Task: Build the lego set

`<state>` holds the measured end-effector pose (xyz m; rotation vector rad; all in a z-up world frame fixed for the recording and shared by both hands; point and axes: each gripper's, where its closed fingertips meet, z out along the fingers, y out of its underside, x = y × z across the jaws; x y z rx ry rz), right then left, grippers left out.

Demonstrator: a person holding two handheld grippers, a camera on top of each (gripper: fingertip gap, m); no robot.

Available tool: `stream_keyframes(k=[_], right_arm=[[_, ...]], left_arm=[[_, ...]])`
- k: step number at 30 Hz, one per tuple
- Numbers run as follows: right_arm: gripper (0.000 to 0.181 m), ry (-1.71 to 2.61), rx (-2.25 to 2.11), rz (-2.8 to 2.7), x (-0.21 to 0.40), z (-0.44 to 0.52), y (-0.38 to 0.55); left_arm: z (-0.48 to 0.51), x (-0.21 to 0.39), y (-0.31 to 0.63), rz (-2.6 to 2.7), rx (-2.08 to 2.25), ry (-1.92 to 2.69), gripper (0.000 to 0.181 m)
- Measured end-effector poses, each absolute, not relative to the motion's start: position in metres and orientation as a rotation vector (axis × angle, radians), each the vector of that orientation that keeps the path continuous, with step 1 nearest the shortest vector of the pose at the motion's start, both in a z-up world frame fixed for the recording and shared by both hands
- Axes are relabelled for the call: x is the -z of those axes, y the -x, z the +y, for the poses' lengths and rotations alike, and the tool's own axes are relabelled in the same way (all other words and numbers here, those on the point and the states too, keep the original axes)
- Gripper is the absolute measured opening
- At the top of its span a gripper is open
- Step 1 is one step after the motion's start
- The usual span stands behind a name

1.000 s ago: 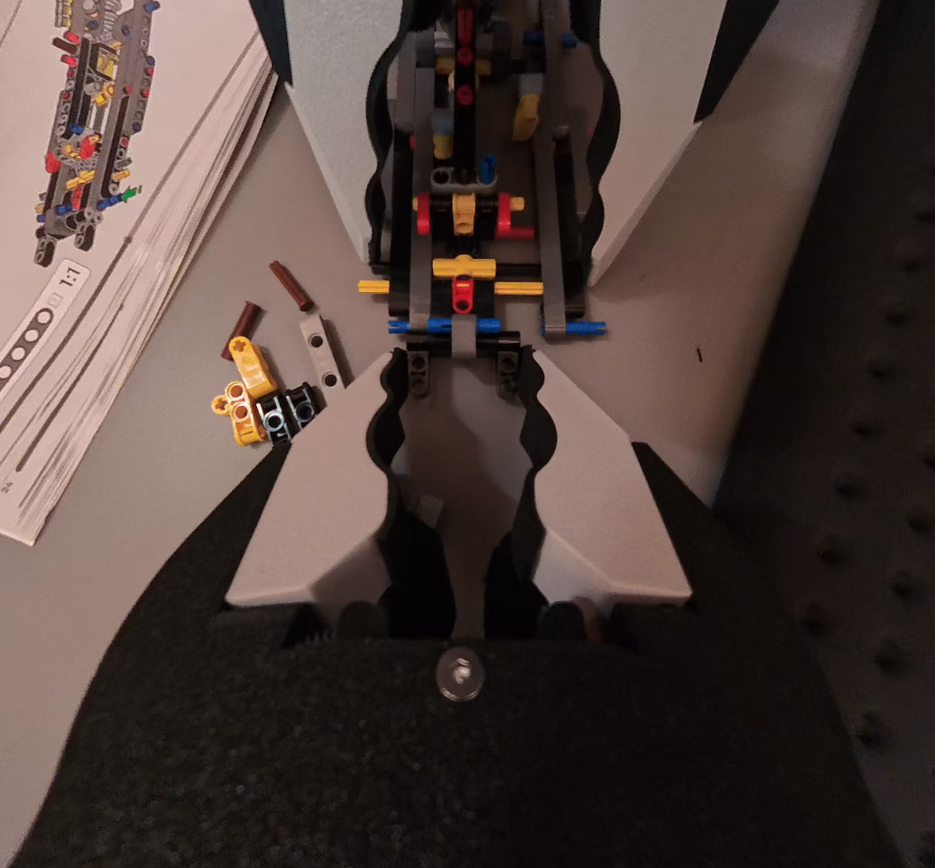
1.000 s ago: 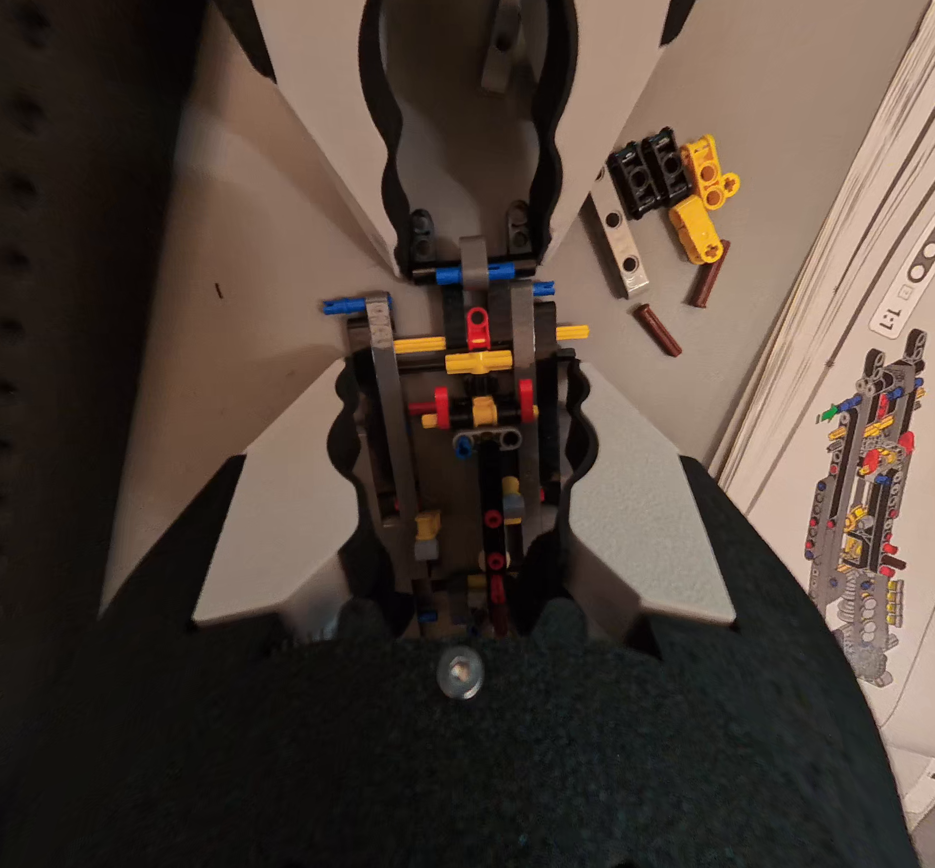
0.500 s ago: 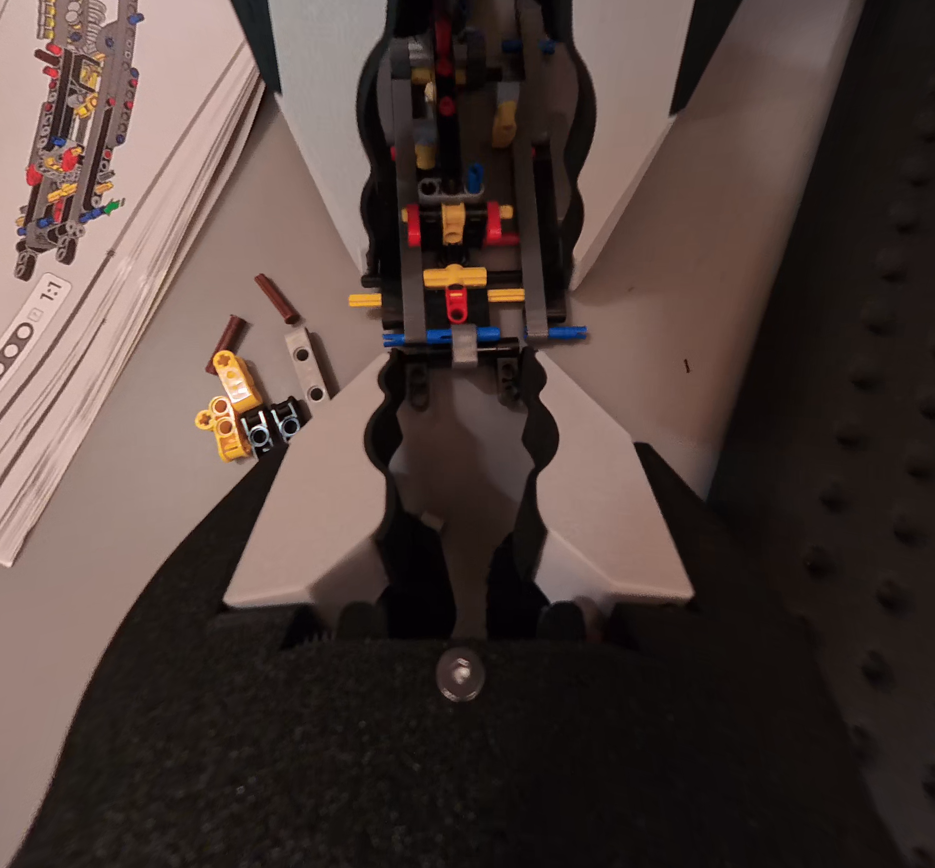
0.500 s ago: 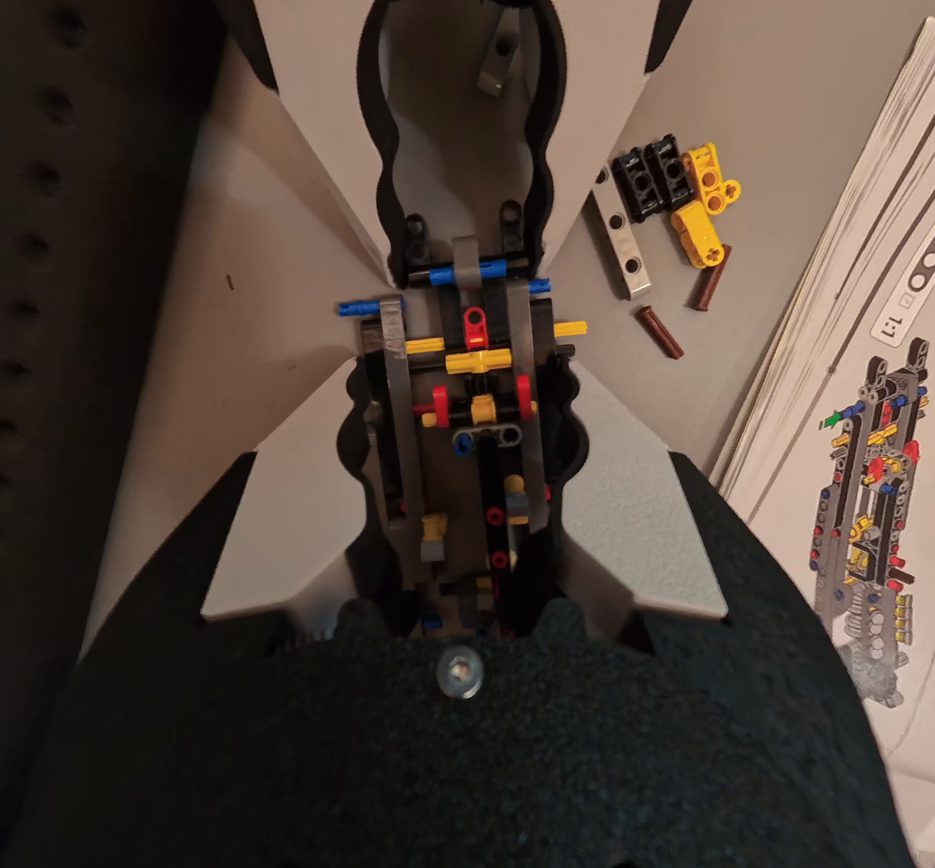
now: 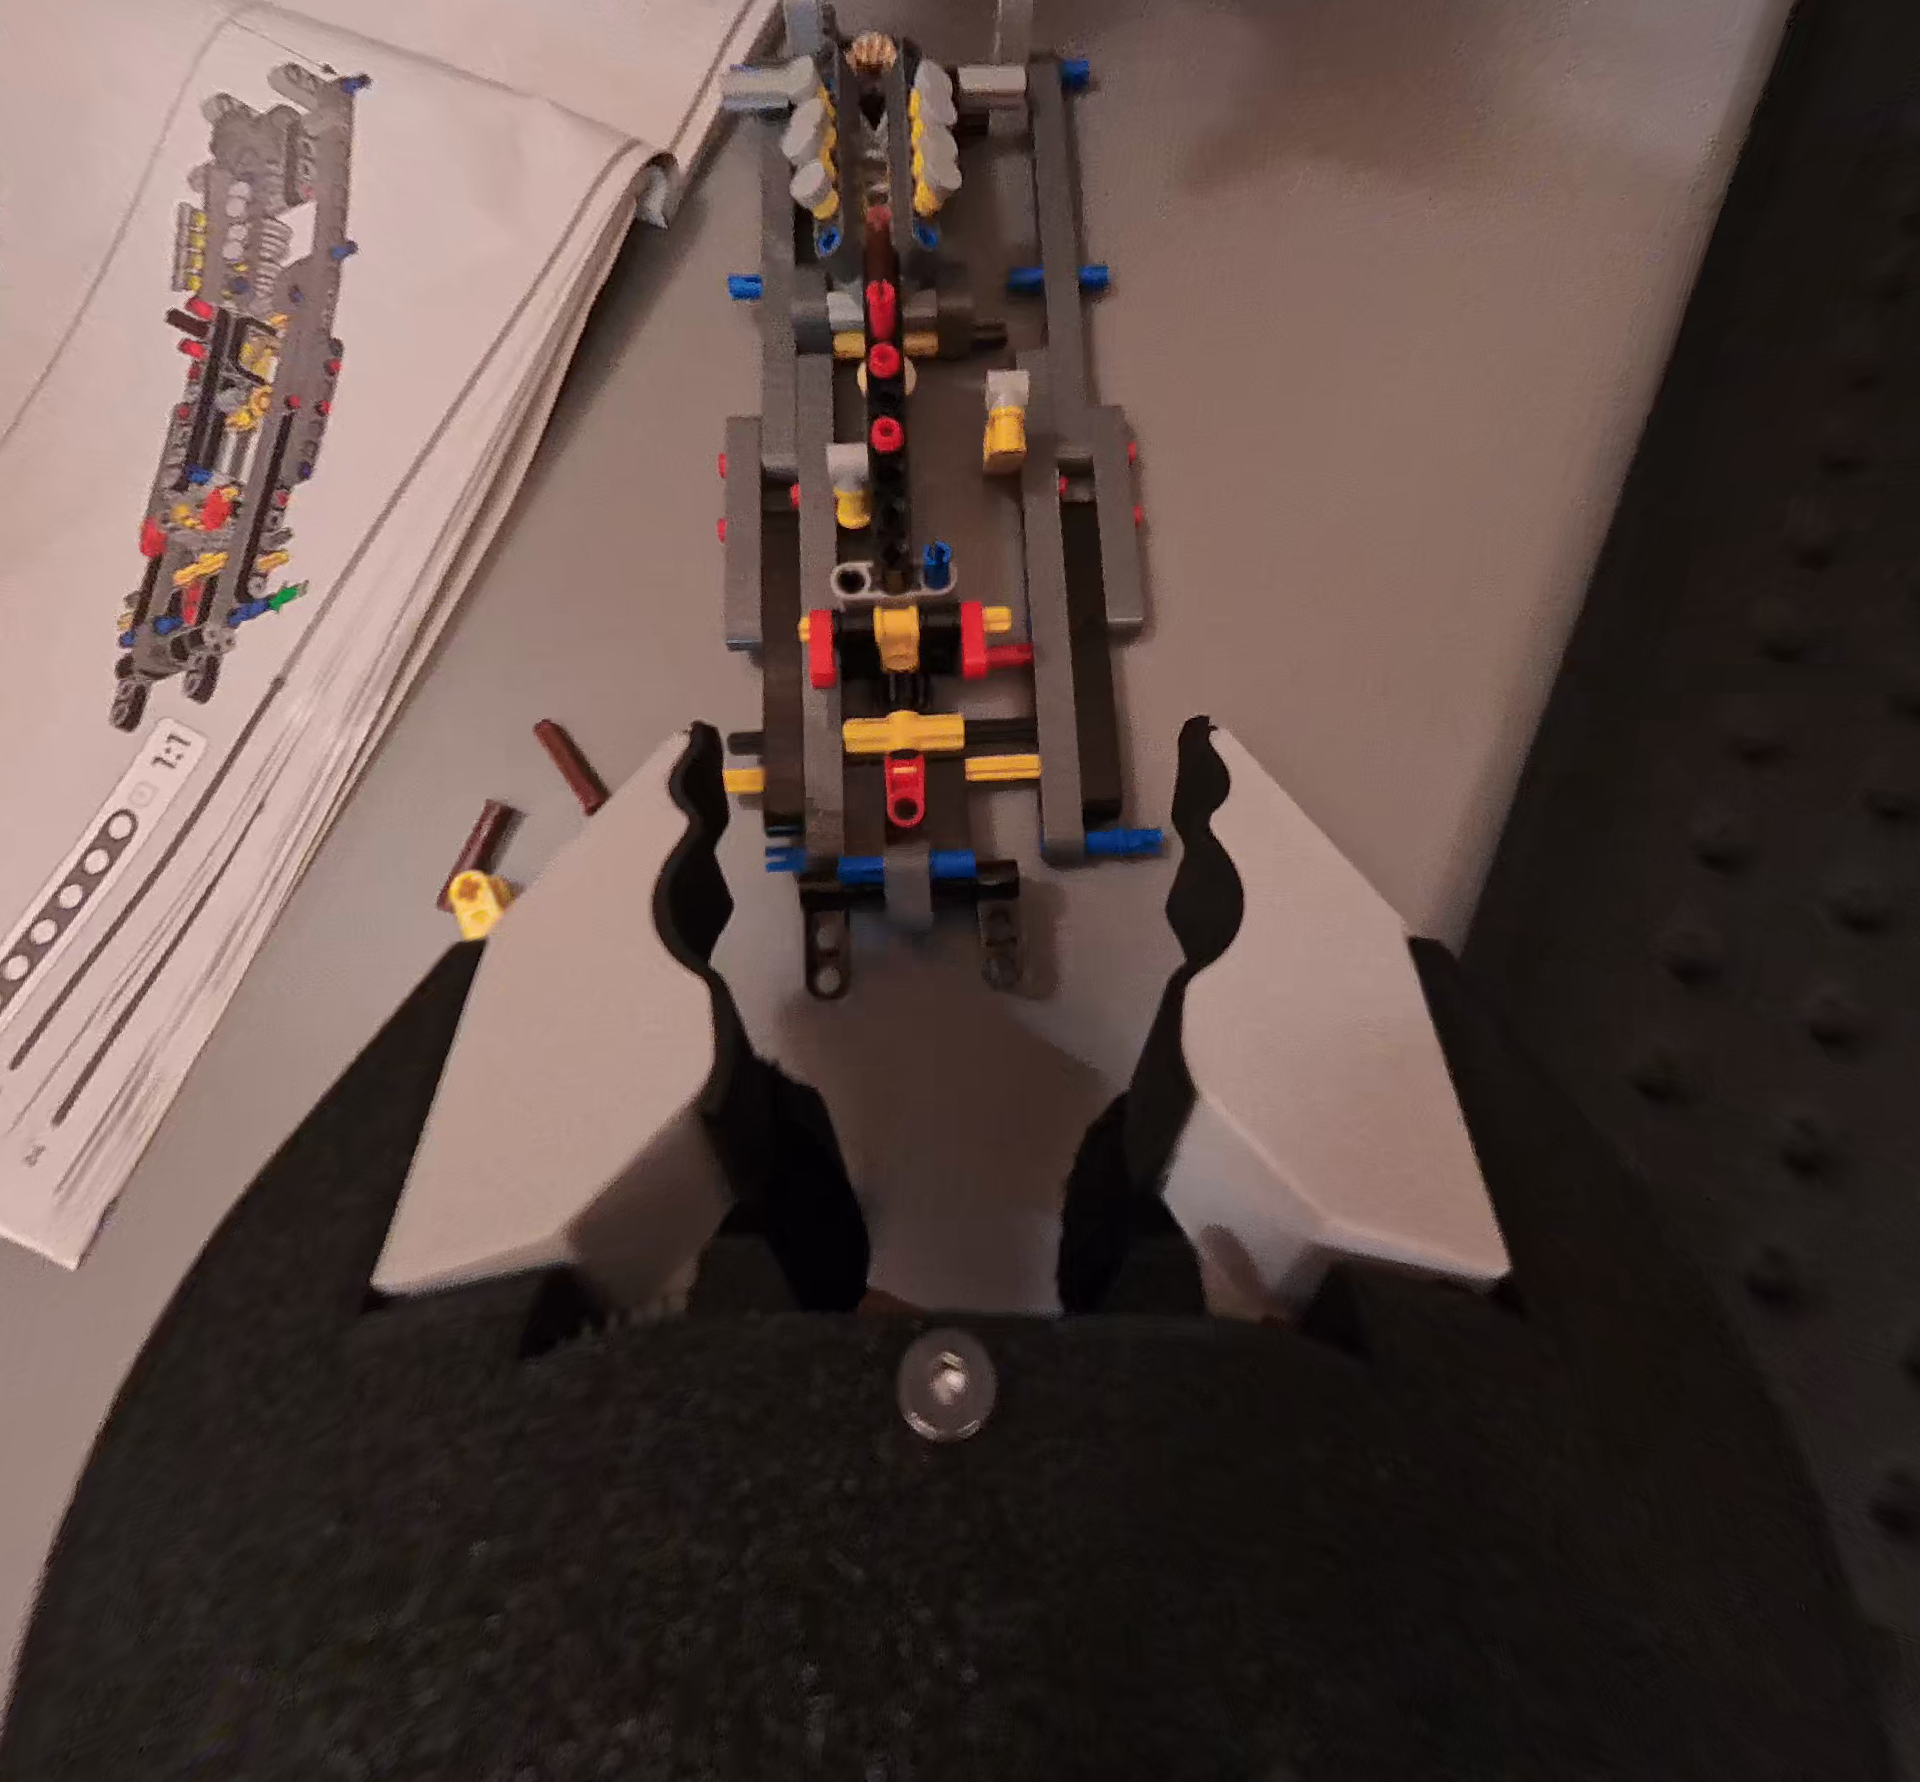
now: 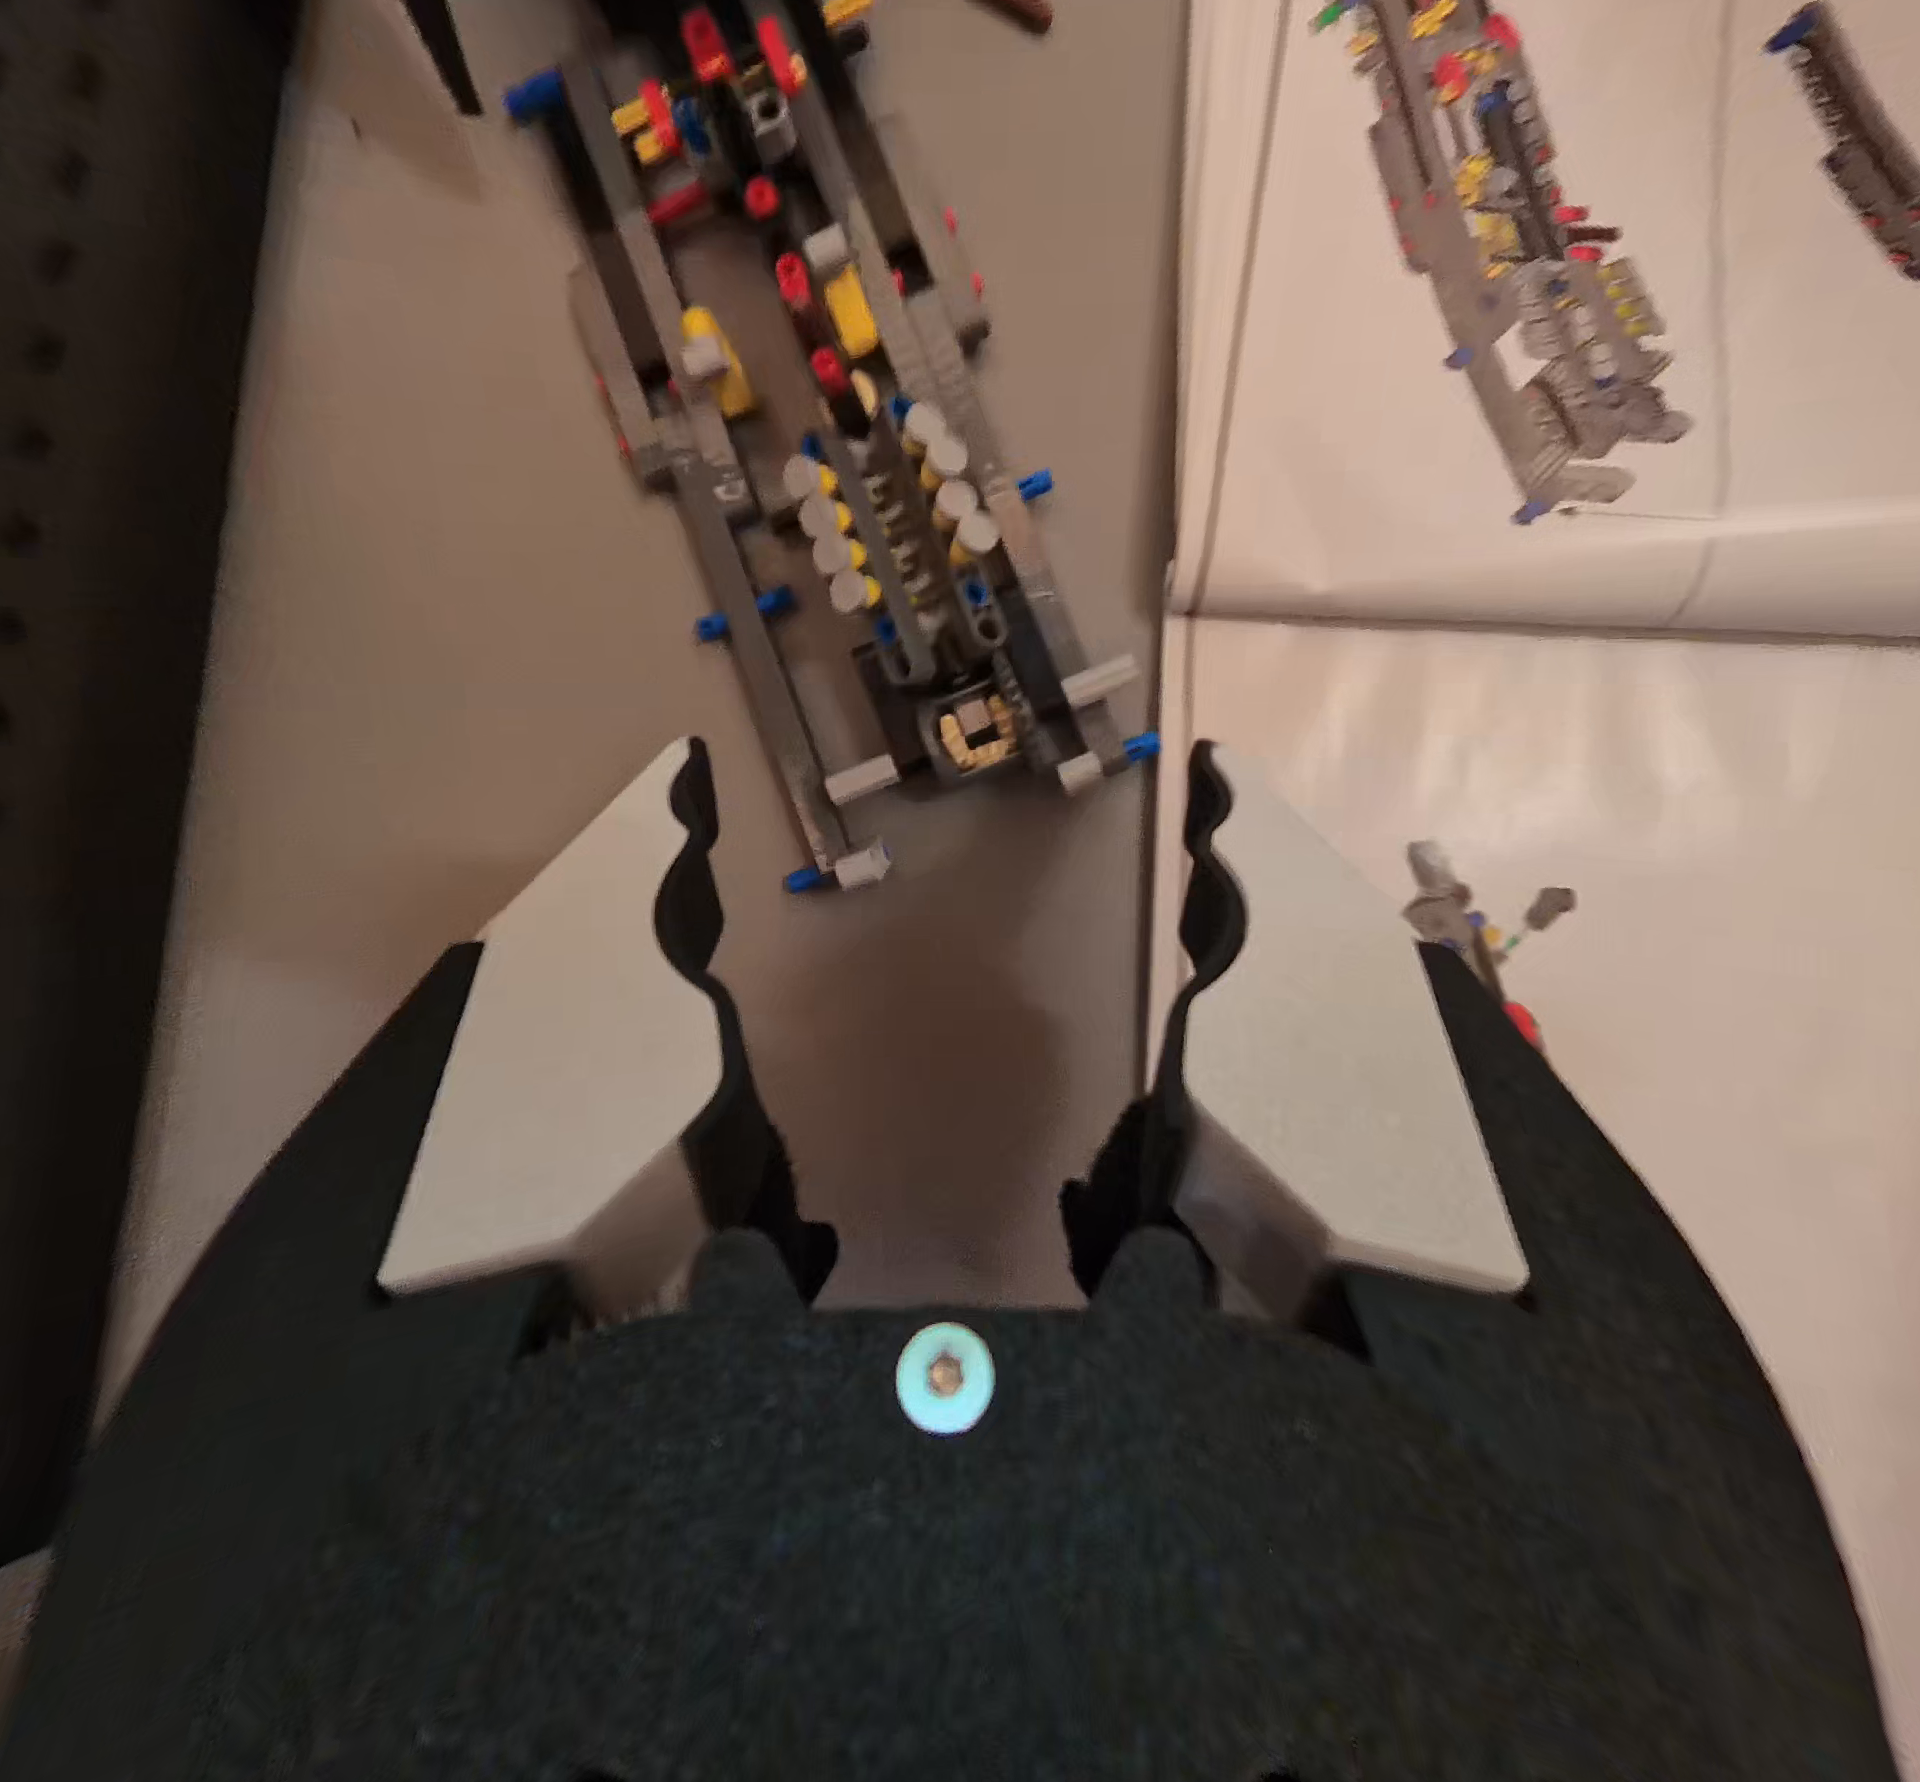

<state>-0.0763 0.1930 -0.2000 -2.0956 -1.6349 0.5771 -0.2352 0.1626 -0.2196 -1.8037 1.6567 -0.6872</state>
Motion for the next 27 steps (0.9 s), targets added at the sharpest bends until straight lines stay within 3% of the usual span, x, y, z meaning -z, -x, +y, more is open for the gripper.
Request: stream_keyframes(k=[4, 9, 15, 18, 27], right_arm=[[0.097, 1.965, -0.542, -1.711, 0.220, 0.187, 0.079], [0.092, 1.947, -0.400, -1.806, 0.235, 0.191, 0.075], [0.074, 1.924, -0.434, -1.886, 0.236, 0.192, 0.080], [0.068, 1.952, -0.455, -1.890, 0.237, 0.195, 0.081], [0.068, 2.019, -0.417, -1.907, 0.238, 0.195, 0.081]], left_arm=[[0.162, 0.231, 0.228, 1.709, 0.644, 1.842, 0.090], [0.168, 0.238, 0.224, 1.734, 0.609, 1.877, 0.091], [0.167, 0.239, 0.221, 1.758, 0.650, 1.881, 0.074], [0.167, 0.239, 0.221, 1.753, 0.658, 1.875, 0.074], [0.169, 0.238, 0.221, 1.733, 0.680, 1.874, 0.073]])
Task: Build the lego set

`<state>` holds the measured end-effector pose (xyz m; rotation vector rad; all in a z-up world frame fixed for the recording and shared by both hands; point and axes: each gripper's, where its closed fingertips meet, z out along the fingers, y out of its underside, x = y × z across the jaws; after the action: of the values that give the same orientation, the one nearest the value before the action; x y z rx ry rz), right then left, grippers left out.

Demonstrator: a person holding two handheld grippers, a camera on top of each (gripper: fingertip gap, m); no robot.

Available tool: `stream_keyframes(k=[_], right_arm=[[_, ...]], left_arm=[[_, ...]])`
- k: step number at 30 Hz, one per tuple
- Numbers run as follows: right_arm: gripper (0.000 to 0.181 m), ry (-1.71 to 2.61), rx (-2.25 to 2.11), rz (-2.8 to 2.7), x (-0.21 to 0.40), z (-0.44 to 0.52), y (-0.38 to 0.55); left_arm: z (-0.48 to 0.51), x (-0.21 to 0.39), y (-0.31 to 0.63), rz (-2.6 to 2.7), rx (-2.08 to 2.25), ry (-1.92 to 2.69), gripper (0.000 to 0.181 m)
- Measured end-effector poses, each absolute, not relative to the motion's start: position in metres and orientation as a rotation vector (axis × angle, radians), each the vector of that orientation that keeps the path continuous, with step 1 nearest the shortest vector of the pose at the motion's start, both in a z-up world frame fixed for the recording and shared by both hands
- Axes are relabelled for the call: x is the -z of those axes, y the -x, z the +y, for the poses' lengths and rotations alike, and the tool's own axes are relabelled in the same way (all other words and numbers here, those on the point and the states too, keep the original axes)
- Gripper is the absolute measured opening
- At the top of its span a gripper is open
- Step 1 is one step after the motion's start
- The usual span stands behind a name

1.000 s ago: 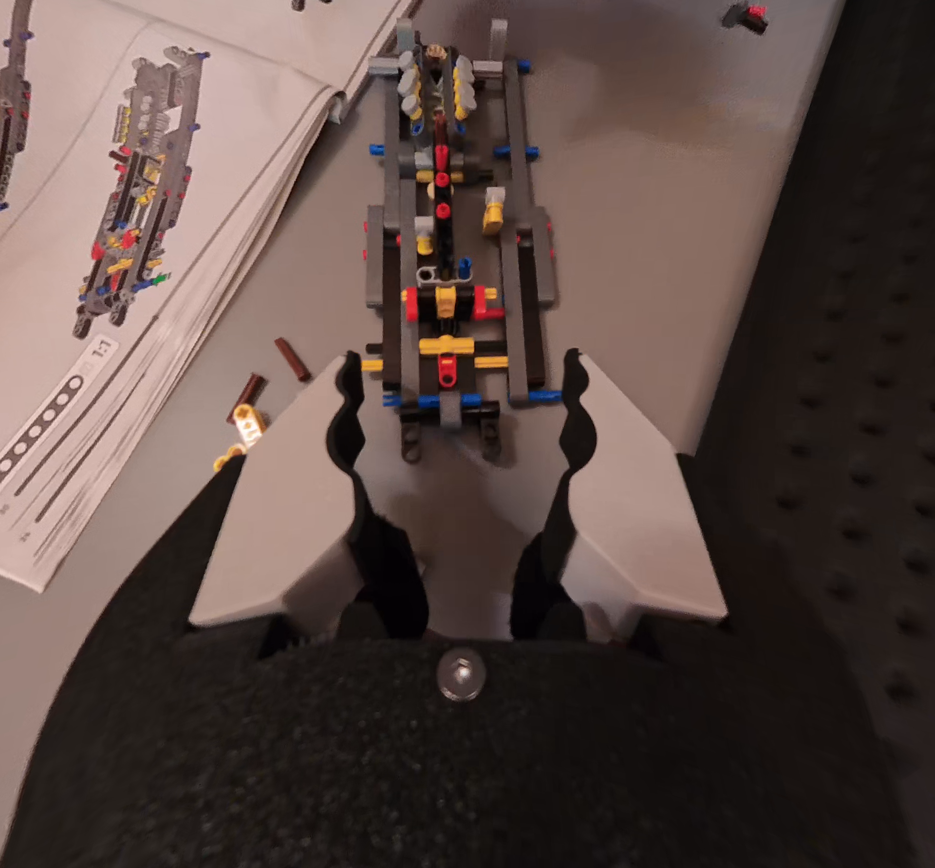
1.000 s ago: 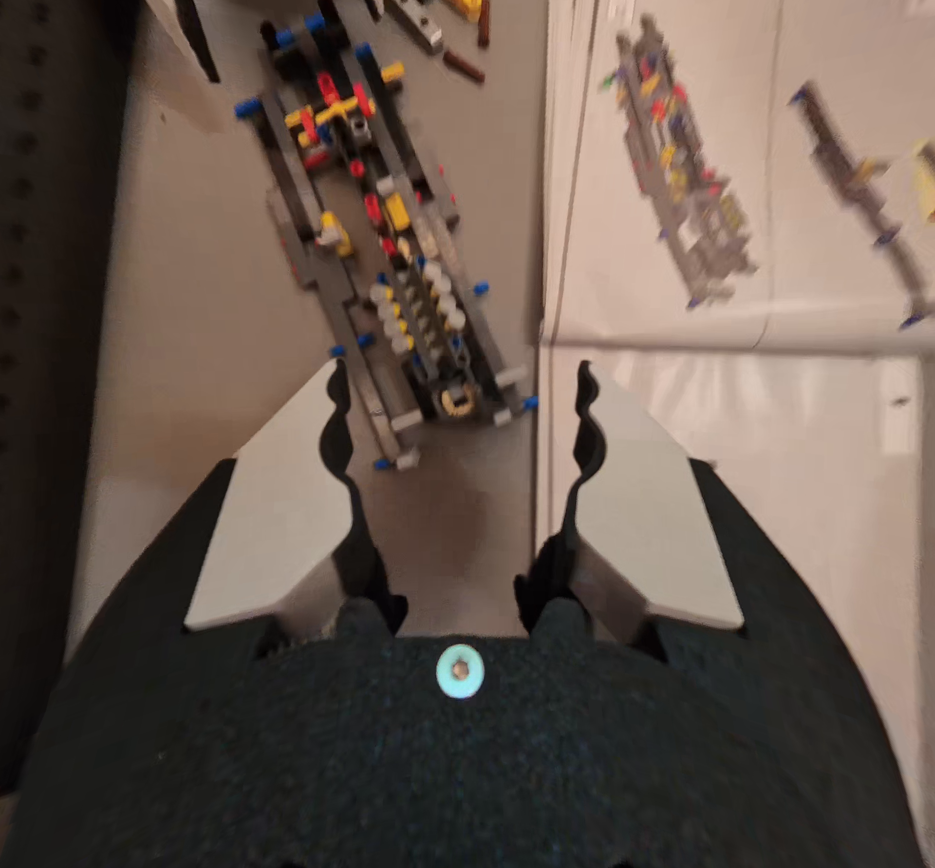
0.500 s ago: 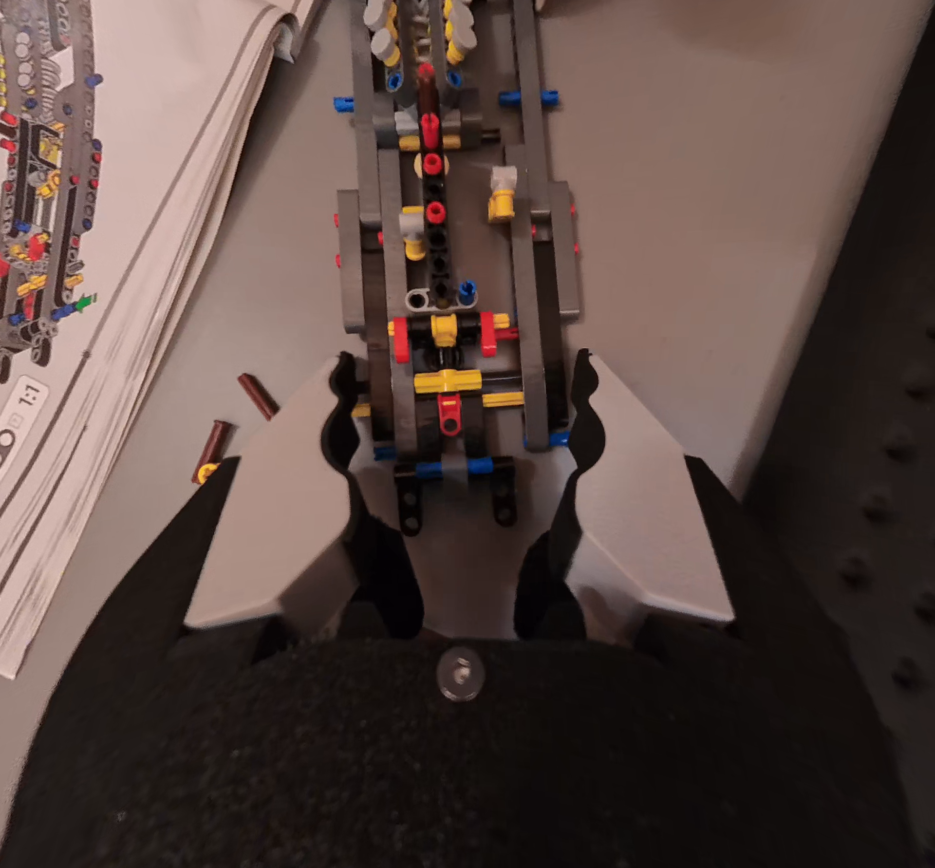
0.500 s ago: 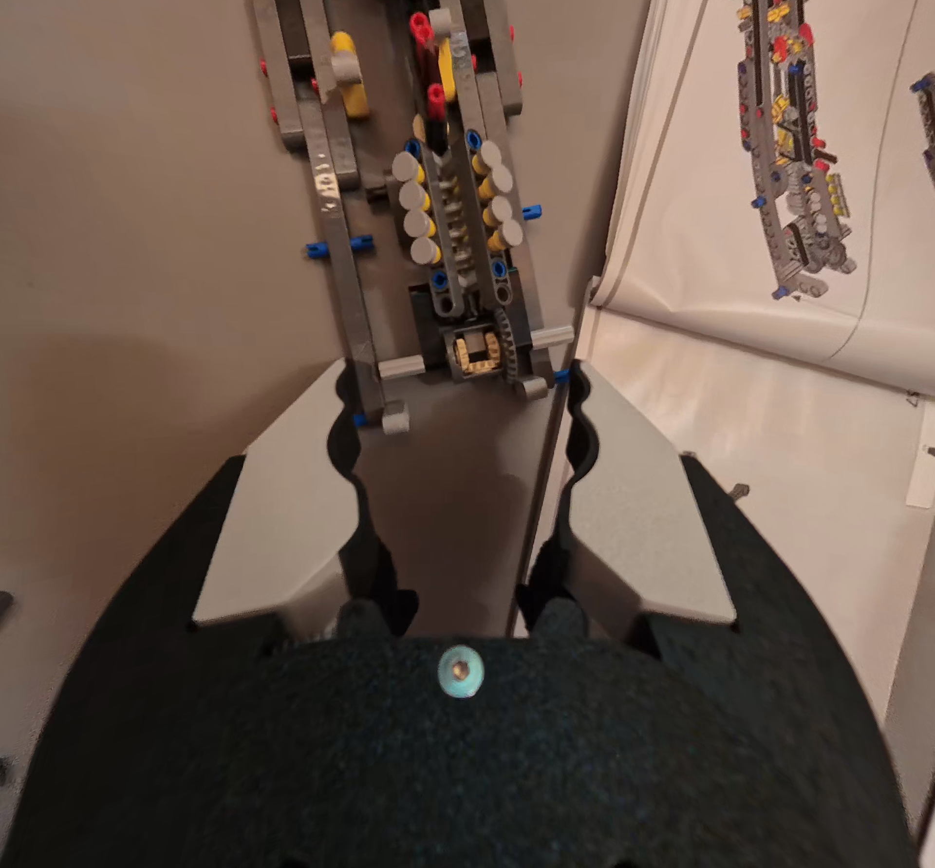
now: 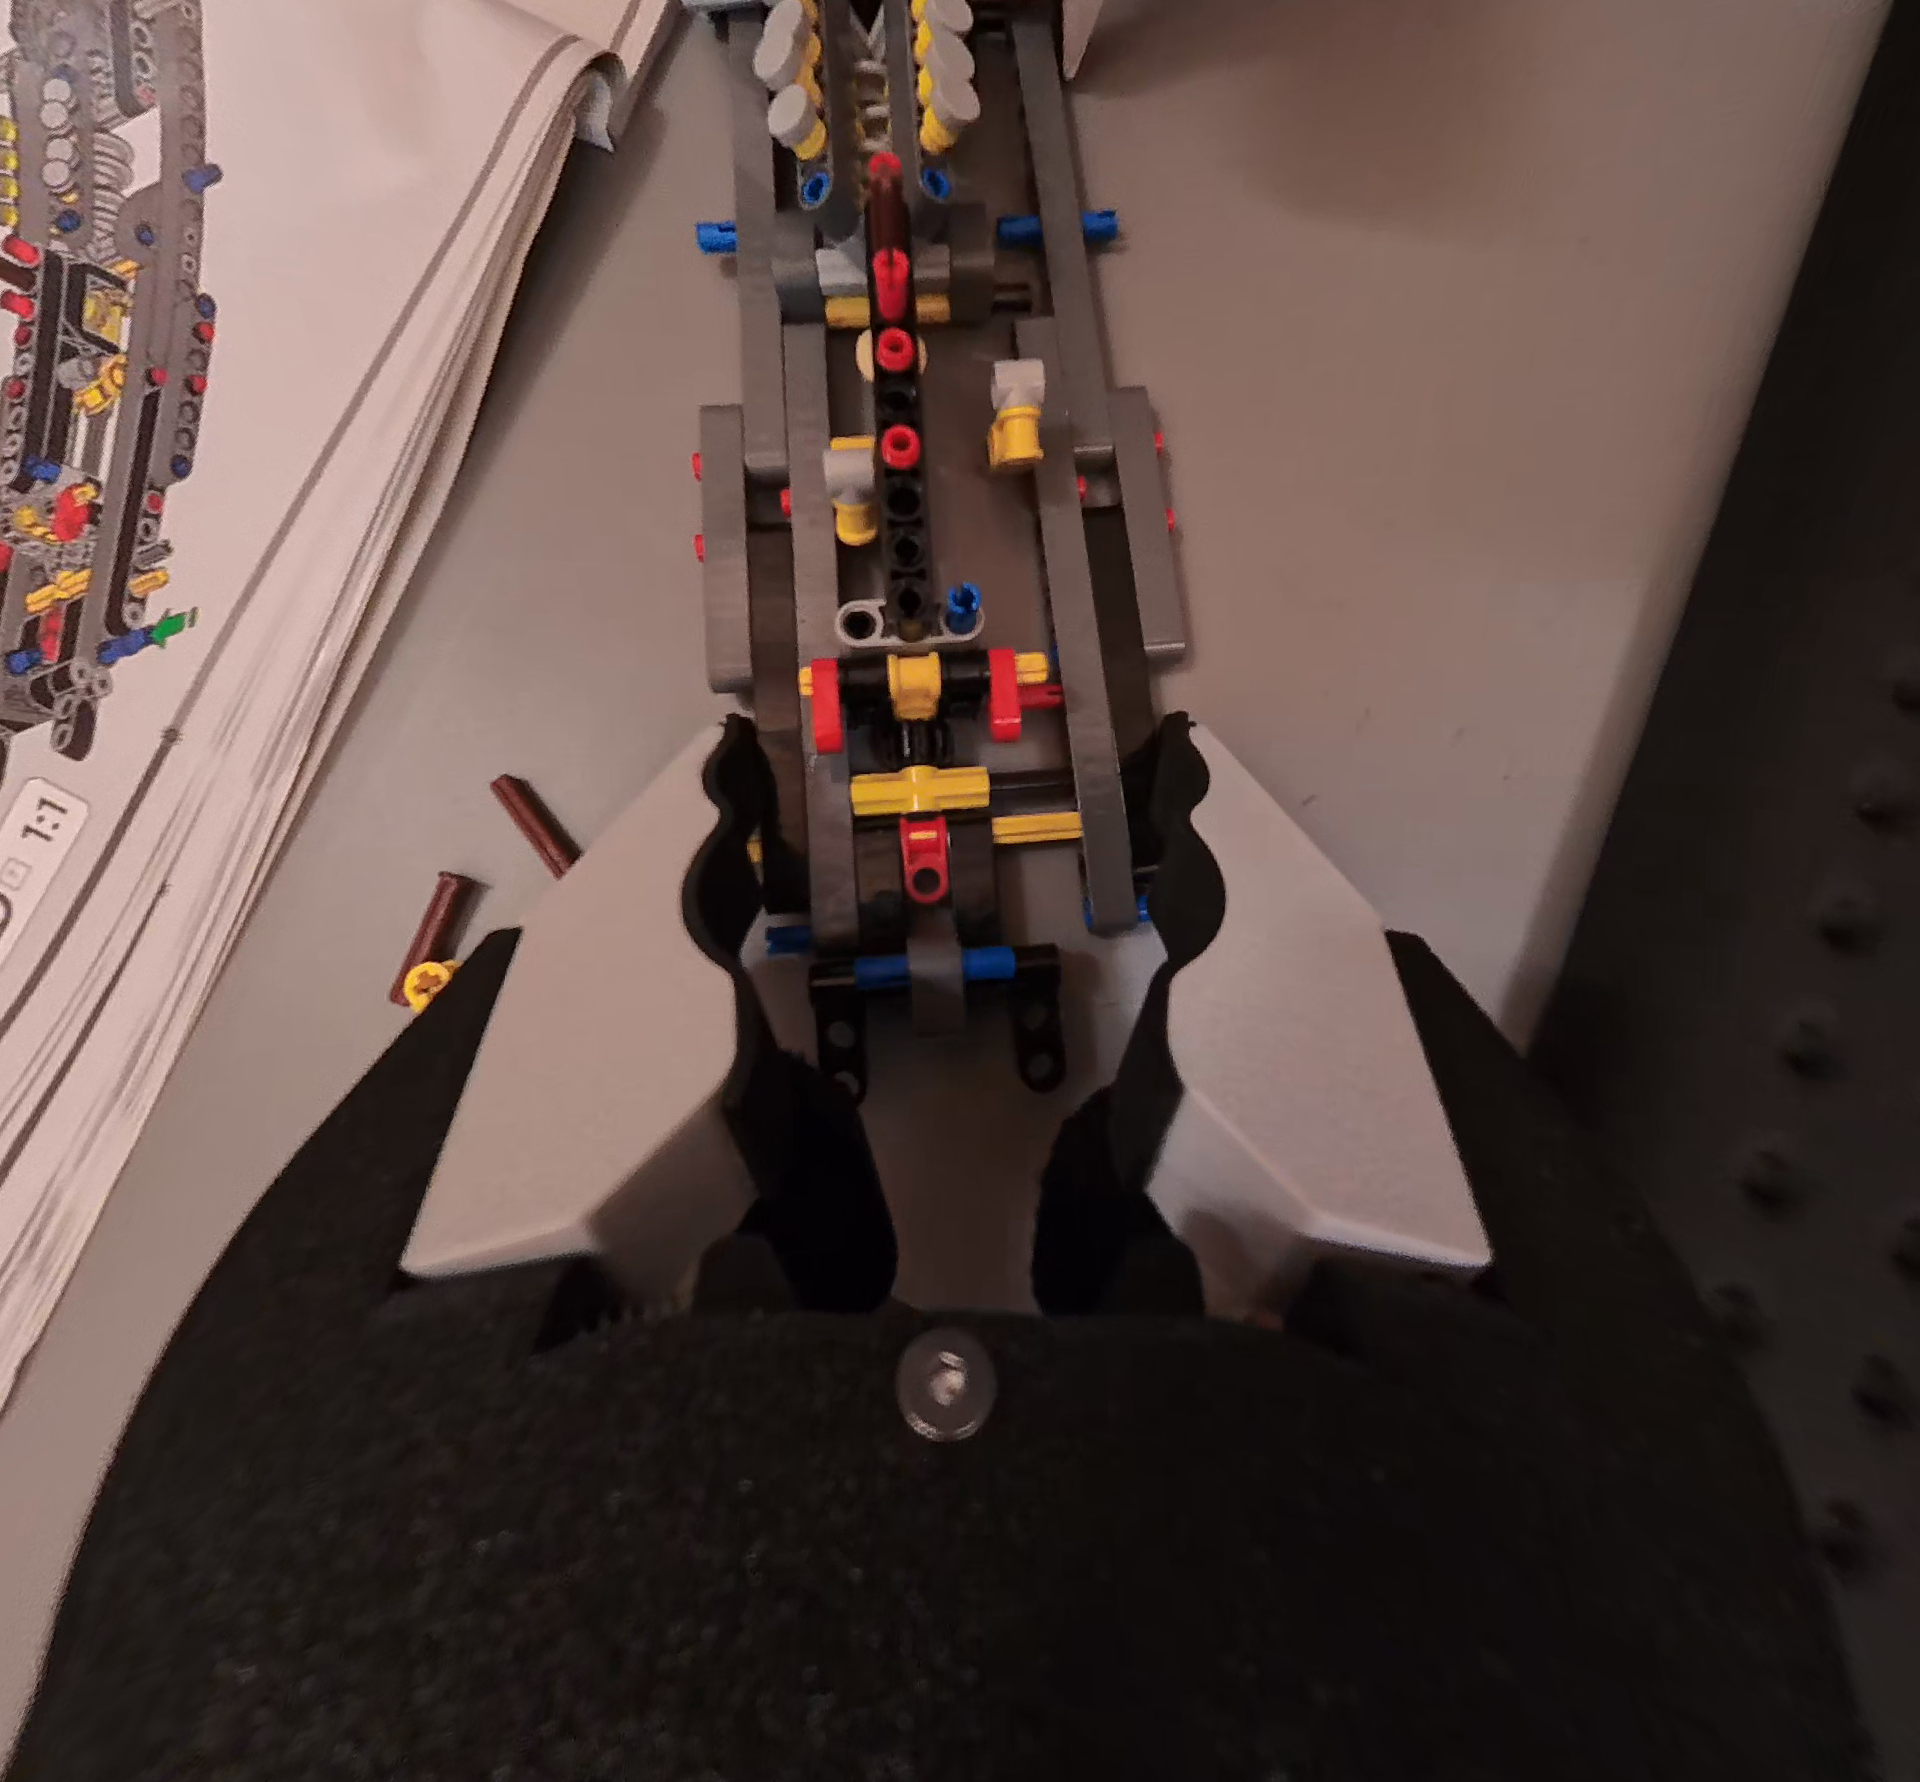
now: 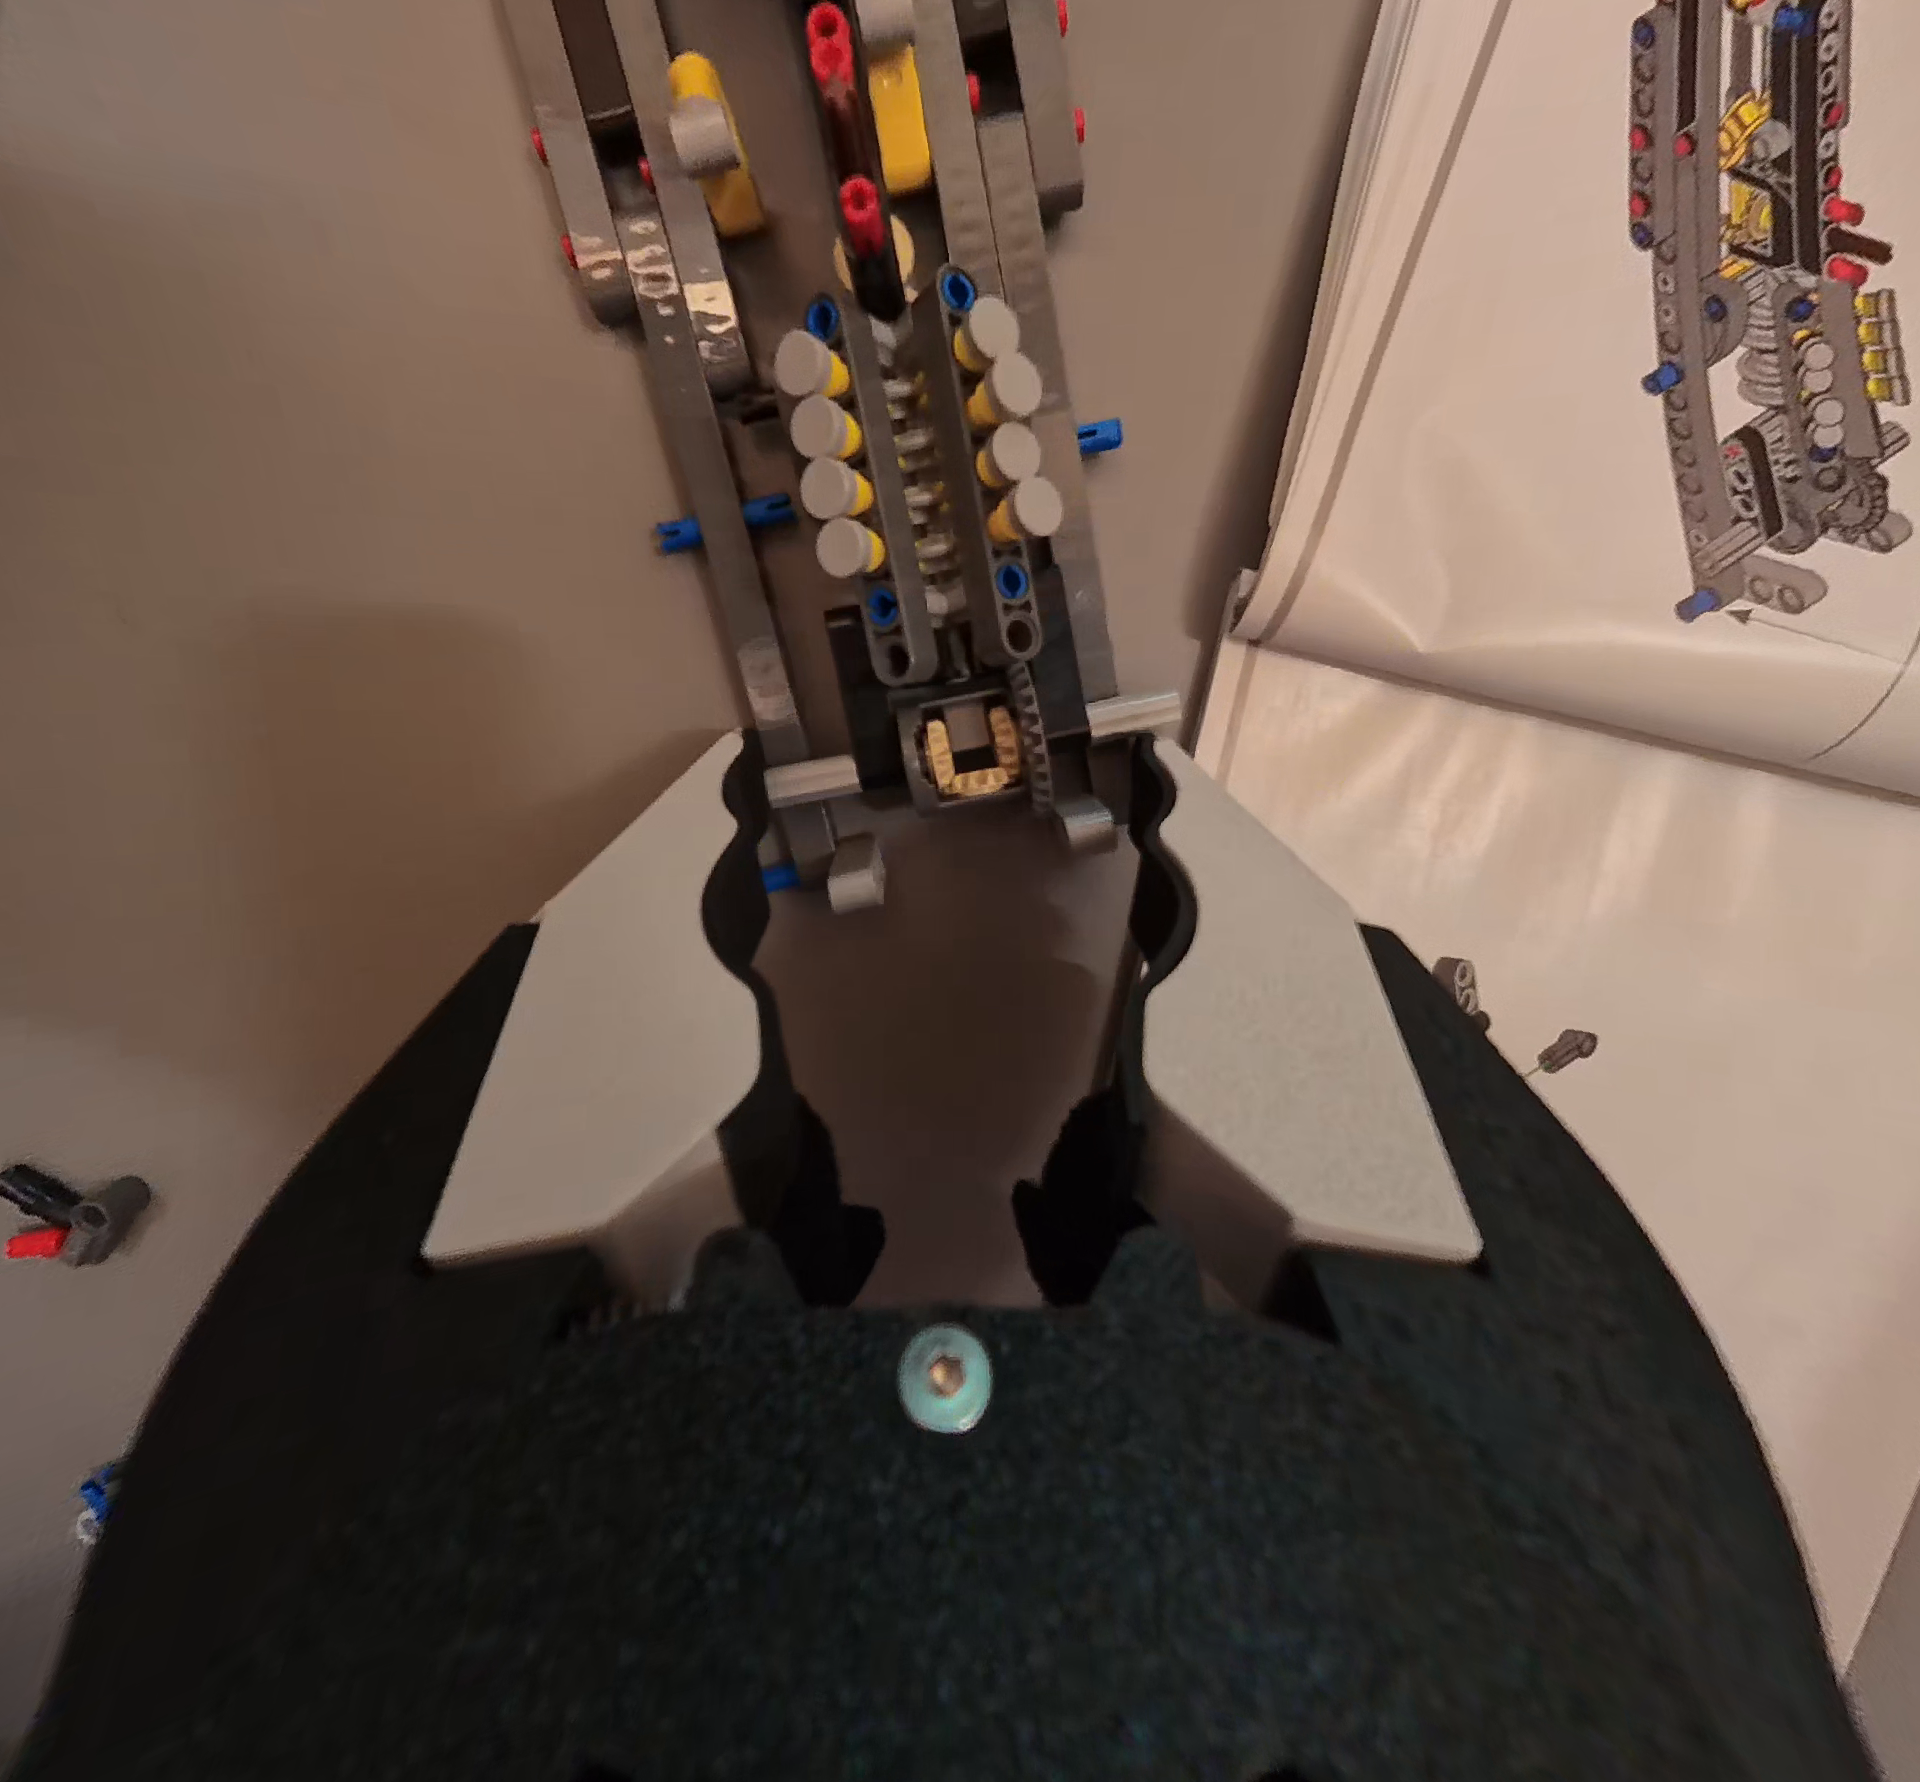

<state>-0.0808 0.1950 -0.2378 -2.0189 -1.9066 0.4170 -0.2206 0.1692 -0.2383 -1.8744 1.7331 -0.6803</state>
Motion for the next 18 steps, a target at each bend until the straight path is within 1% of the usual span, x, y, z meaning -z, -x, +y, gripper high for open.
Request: stream_keyframes(k=[4, 8, 9, 10, 11, 14, 18], right_arm=[[0.069, 2.024, -0.415, -1.891, 0.238, 0.195, 0.081], [0.081, 2.053, -0.360, -1.895, 0.236, 0.194, 0.081], [0.082, 2.046, -0.350, -1.890, 0.233, 0.194, 0.082], [0.082, 2.035, -0.350, -1.877, 0.227, 0.194, 0.085], [0.082, 2.023, -0.354, -1.862, 0.221, 0.194, 0.090], [0.086, 1.930, -0.431, -1.820, 0.199, 0.185, 0.121], [0.098, 1.878, -0.556, -1.832, 0.196, 0.167, 0.177]], left_arm=[[0.168, 0.239, 0.220, 1.731, 0.678, 1.867, 0.074], [0.167, 0.238, 0.219, 1.720, 0.680, 1.858, 0.074], [0.166, 0.236, 0.220, 1.719, 0.687, 1.852, 0.074], [0.164, 0.232, 0.219, 1.702, 0.707, 1.835, 0.076], [0.162, 0.225, 0.219, 1.685, 0.738, 1.813, 0.083], [0.162, 0.207, 0.231, 1.630, 0.800, 1.781, 0.085], [0.165, 0.216, 0.242, 1.643, 0.725, 1.808, 0.089]])
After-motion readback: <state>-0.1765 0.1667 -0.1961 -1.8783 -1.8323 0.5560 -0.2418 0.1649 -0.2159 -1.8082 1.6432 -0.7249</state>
